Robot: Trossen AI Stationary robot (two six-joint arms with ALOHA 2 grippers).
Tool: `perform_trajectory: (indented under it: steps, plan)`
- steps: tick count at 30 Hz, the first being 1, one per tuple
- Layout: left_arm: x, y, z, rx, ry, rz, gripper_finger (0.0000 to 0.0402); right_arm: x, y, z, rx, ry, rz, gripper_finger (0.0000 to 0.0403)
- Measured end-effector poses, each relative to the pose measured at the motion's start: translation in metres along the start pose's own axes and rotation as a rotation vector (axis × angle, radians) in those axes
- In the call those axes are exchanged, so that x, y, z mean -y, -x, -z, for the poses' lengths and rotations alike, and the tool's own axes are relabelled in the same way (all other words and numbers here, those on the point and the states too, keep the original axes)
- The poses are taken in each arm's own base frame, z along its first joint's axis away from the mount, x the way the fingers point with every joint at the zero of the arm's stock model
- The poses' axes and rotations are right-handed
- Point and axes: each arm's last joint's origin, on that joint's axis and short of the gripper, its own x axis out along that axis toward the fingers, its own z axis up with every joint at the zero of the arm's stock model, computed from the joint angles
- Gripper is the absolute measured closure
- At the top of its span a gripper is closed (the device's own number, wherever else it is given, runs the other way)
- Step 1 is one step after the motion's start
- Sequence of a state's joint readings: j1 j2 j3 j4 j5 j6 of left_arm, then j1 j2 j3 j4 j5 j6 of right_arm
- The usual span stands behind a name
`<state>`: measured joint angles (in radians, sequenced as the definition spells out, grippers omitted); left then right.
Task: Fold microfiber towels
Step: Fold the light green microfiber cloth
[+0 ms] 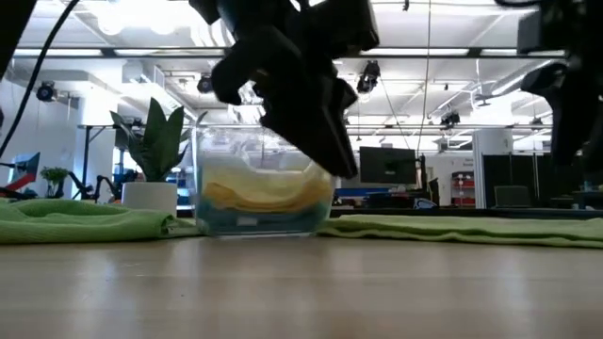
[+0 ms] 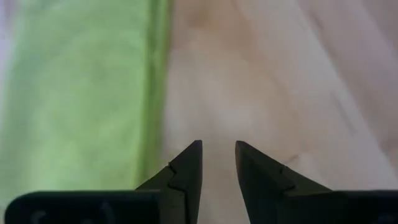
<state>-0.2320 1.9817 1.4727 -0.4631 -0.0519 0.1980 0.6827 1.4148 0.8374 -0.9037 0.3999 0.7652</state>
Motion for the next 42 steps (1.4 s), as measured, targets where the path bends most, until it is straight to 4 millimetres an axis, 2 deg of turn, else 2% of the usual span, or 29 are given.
perform_trajectory:
  steps: [5,10,12,16,20,23,26,29,32,35,38,42]
  plan:
    - [-0.019,0.011,0.003,0.004,0.019,-0.038,0.0320,-0.004,0.004,-0.005,0.052,-0.026,-0.043,0.0216]
    - [-0.028,0.025,0.000,-0.024,0.075,-0.095,0.0320,-0.011,0.001,-0.008,0.086,-0.005,-0.055,0.0216]
    - [-0.030,0.042,-0.003,-0.053,0.185,-0.141,0.0320,-0.015,-0.001,-0.011,0.112,0.010,-0.074,0.0216]
    - [-0.033,0.080,-0.004,-0.085,0.620,-0.209,0.0320,-0.019,-0.003,-0.013,0.128,0.036,-0.085,0.0216]
    - [-0.032,0.095,0.004,-0.087,0.776,-0.222,0.0320,-0.017,-0.005,-0.015,0.141,0.073,-0.064,0.0216]
    - [-0.031,0.092,0.017,-0.184,0.831,-0.247,0.0315,-0.017,-0.006,-0.017,0.146,0.079,-0.059,0.0216]
    - [-0.033,0.081,0.029,-0.283,0.880,-0.279,0.0293,-0.018,-0.006,-0.017,0.155,0.093,-0.062,0.0216]
    - [-0.036,0.068,0.033,-0.306,0.905,-0.292,0.0256,-0.018,-0.006,-0.017,0.155,0.098,-0.064,0.0216]
    - [-0.041,0.065,0.033,-0.289,0.946,-0.294,0.0221,-0.018,-0.006,-0.017,0.153,0.100,-0.063,0.0216]
    - [-0.045,0.060,0.036,-0.295,0.978,-0.285,0.0210,-0.019,-0.006,-0.017,0.153,0.103,-0.064,0.0216]
    - [-0.045,0.055,0.038,-0.312,0.978,-0.281,0.0234,-0.020,-0.005,-0.016,0.154,0.108,-0.066,0.0216]
    - [-0.043,0.045,0.041,-0.350,0.929,-0.248,0.0332,-0.020,-0.005,-0.015,0.154,0.114,-0.068,0.0216]
